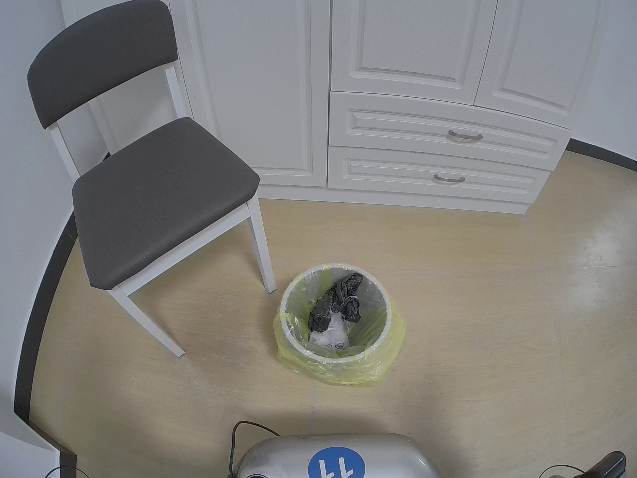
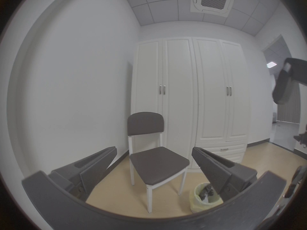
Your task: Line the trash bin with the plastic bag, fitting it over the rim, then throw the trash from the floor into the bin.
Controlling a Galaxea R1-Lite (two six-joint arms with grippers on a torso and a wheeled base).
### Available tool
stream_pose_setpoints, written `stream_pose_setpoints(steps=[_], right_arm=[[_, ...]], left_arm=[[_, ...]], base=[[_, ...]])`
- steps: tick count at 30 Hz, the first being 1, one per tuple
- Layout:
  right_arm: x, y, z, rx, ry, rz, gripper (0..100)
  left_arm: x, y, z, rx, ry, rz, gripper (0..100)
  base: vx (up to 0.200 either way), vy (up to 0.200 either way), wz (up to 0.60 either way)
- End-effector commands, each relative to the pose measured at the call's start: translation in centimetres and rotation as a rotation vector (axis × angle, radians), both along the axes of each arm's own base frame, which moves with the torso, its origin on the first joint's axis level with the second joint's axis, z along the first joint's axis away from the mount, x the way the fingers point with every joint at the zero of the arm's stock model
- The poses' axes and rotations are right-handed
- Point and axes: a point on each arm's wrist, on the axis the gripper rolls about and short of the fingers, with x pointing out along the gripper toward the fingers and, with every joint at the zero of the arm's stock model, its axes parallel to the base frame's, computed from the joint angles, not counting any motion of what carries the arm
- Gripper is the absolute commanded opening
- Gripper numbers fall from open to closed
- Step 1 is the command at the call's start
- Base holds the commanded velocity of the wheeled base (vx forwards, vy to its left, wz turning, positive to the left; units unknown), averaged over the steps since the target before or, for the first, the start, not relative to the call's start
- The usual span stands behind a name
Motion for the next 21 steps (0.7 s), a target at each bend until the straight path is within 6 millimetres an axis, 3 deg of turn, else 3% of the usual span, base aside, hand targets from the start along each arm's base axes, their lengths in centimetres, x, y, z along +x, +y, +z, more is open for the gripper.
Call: stream_pose_setpoints(steps=[1, 7, 12, 16, 17, 21], right_arm=[[0.3, 0.1, -0.6, -0.014, -0.023, 0.037, 100], [0.9, 0.1, -1.0, -0.028, -0.106, 0.056, 100], [1.1, 0.1, -1.4, -0.04, -0.283, 0.05, 100], [1.1, 0.2, -1.7, -0.053, -0.347, 0.06, 100], [1.2, 0.2, -2.0, -0.069, -0.369, 0.086, 100], [1.0, 0.3, -1.8, -0.074, -0.405, 0.103, 100]], left_arm=[[-0.6, -0.2, -2.3, 0.011, -0.013, -0.02, 100], [1.4, -0.2, -4.1, 0.001, 0.047, -0.026, 100], [5.0, -0.2, -7.3, 0.004, 0.015, -0.023, 100], [6.4, -0.2, -9.3, 0.01, -0.03, -0.021, 100], [7.3, -0.2, -11.0, 0.024, -0.042, -0.015, 100], [7.5, -0.2, -11.6, 0.018, 0.03, -0.01, 100]], base=[[0.0, 0.0, 0.0], [0.0, 0.0, 0.0], [0.0, 0.0, 0.0], [0.0, 0.0, 0.0], [0.0, 0.0, 0.0], [0.0, 0.0, 0.0]])
